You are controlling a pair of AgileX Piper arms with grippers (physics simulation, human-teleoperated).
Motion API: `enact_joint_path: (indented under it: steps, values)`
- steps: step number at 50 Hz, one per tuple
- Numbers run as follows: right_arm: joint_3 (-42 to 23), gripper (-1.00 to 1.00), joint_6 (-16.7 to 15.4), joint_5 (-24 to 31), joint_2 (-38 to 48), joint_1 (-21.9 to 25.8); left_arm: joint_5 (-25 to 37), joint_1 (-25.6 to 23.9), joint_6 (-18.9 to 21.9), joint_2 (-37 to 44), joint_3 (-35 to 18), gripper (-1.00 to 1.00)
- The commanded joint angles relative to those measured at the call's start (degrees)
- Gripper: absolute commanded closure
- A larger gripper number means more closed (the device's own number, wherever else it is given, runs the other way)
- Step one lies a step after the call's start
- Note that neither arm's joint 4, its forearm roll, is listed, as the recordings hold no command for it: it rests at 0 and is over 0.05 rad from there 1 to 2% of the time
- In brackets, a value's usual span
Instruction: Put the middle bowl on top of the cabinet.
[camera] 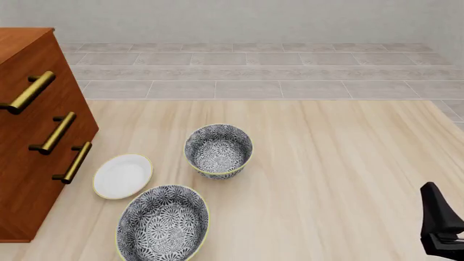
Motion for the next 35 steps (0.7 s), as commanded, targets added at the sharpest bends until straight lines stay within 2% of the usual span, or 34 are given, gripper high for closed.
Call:
enact_joint_path:
  steps: [1, 16, 20, 21, 35]
  values:
    - [-0.2, -1.00, 0.0, 0.2, 0.0, -0.1, -1.3, 0.9, 0.0, 0.2, 1.9, 1.00]
    - [0.1, -1.00, 0.2, 0.1, 0.0, -0.3, -2.3, 0.7, 0.0, 0.7, 2.2, 1.00]
    - [0.1, -1.00, 0.2, 0.1, 0.0, -0.2, -3.3, 0.1, -1.3, 0.2, 3.5, 1.00]
    - [0.1, -1.00, 0.2, 0.1, 0.0, -0.2, -3.5, -0.6, -1.8, -0.1, 3.5, -1.00]
    - [0.5, -1.00, 0.1, -0.1, 0.0, -0.1, -3.3, -1.2, -3.4, -2.7, 1.9, -1.00]
